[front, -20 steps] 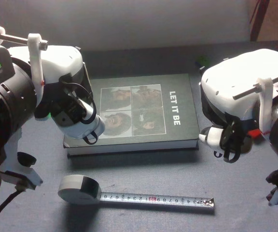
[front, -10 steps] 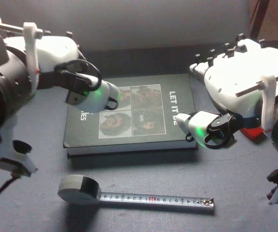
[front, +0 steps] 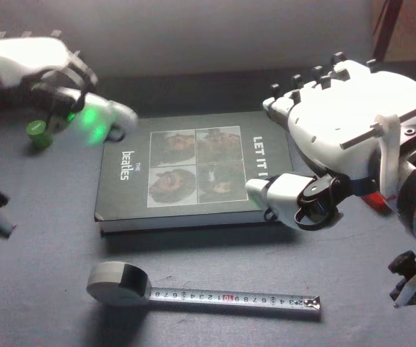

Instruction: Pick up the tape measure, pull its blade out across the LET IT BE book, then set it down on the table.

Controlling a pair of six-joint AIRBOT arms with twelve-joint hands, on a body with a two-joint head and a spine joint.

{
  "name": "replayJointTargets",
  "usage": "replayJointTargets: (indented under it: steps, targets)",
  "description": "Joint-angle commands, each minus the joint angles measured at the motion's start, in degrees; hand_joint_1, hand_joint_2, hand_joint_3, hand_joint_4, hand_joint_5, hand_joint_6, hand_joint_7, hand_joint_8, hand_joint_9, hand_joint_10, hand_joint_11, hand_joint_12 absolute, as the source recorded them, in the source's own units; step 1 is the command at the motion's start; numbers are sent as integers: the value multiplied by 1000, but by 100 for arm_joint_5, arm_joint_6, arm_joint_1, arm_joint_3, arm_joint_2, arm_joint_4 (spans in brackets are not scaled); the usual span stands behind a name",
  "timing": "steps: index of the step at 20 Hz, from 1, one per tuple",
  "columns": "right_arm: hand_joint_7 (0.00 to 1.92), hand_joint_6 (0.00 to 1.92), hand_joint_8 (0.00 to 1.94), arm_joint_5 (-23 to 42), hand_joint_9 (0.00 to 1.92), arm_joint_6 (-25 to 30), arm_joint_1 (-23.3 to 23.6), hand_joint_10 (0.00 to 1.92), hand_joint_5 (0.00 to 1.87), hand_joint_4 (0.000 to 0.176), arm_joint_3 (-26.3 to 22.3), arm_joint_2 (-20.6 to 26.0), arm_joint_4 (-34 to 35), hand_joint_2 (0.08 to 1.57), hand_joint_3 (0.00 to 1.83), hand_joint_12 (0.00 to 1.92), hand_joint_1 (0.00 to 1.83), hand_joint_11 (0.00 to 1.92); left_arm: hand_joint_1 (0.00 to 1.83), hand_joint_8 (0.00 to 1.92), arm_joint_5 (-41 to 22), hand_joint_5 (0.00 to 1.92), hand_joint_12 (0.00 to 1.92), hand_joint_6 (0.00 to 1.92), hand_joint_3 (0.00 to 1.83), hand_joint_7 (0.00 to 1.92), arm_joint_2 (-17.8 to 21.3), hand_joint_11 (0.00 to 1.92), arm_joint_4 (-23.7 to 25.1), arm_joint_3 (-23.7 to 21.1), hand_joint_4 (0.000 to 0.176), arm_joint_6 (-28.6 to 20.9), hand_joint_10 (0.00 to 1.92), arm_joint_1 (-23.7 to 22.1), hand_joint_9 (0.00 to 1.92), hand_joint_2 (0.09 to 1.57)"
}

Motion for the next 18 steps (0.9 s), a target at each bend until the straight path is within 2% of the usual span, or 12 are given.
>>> replayJointTargets:
  steps: [1,3,4,5,7,9,11,12,13,14,16,18]
  targets:
    - [237,1,3,-77,235,15,29,4,220,0,-43,39,-545,1210,0,787,200,0,490,1,544,365,861,1,0,377,16,16,957,4,0,-360,0,-42,339,1042]
    - [274,6,7,-82,265,10,-3,8,251,0,-77,39,-546,1212,0,830,200,0,600,0,641,352,858,0,0,367,88,11,2559,-5,0,-2288,0,260,323,1023]
    - [277,5,5,-81,268,8,-11,6,253,0,-83,39,-546,1216,1,825,198,0,632,0,638,332,855,0,0,351,109,5,3167,-5,0,-3040,0,407,317,1033]
    - [280,3,4,-79,280,6,-22,8,254,0,-88,38,-546,1227,4,836,193,0,758,1,601,344,844,5,0,340,147,0,4147,-1,0,-4175,2,704,300,1013]
    - [285,0,3,-69,285,0,-38,7,249,0,-92,38,-546,1229,3,851,195,0,907,2,596,366,846,11,0,343,241,15,5617,34,0,-5970,2,1144,298,995]
    - [300,10,5,-74,292,-14,-58,5,284,0,-93,36,-546,1228,0,888,203,0,959,3,593,416,839,8,0,380,383,55,6603,32,0,-7342,6,1574,342,1002]
    - [321,8,6,-83,308,-17,-69,7,304,0,-95,34,-546,1223,0,932,210,0,989,5,583,444,842,11,1,394,554,85,8031,93,0,-8853,13,2120,375,1008]
    - [323,7,5,-86,311,-17,-68,6,305,0,-96,34,-546,1219,0,935,219,0,993,2,611,460,831,5,0,414,606,107,8430,119,0,-9295,7,2260,396,1011]
    - [314,2,1,-90,305,-17,-65,3,290,0,-99,34,-546,1217,0,911,223,0,995,6,633,478,828,9,1,429,734,118,9168,152,0,-10148,10,2563,414,1013]
    - [309,0,0,-91,299,-19,-64,0,285,0,-101,34,-546,1217,0,904,225,0,995,9,627,488,827,11,1,439,789,121,9391,149,0,-10435,12,2687,422,1014]
    - [307,0,0,-113,299,-46,-66,1,284,0,-107,34,-546,1217,0,900,225,0,994,6,312,550,819,9,0,479,938,138,9969,81,0,-11349,5,3269,434,1012]
    - [308,2,0,-121,302,-64,-68,2,289,0,-109,33,-546,1216,0,897,225,0,993,5,-74,564,816,8,0,487,996,141,10298,4,0,-12117,7,3878,445,1011]
